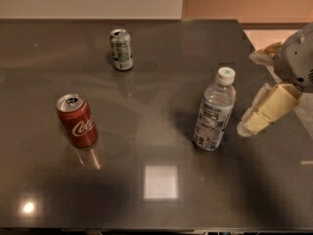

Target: Knock blue plastic bottle over

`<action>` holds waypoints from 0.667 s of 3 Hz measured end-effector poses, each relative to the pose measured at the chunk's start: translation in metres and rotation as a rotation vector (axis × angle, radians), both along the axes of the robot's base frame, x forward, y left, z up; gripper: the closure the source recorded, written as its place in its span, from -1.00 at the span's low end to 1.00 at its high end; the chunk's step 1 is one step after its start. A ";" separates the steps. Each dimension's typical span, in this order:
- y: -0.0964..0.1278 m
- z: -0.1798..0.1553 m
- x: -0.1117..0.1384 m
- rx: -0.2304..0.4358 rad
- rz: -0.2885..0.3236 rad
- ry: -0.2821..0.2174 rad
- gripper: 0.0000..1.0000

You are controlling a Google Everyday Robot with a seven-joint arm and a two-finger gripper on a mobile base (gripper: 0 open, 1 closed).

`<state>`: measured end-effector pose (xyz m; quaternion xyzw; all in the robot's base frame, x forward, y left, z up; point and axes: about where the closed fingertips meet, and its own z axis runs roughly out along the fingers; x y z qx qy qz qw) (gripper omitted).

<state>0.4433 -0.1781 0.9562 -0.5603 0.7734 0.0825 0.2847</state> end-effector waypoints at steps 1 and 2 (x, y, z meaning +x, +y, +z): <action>0.018 -0.012 0.000 0.111 0.008 0.020 -1.00; 0.032 -0.018 0.000 0.181 0.023 0.028 -1.00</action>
Offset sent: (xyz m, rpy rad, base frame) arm 0.0030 0.0466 -0.0282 0.2722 0.0471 0.0395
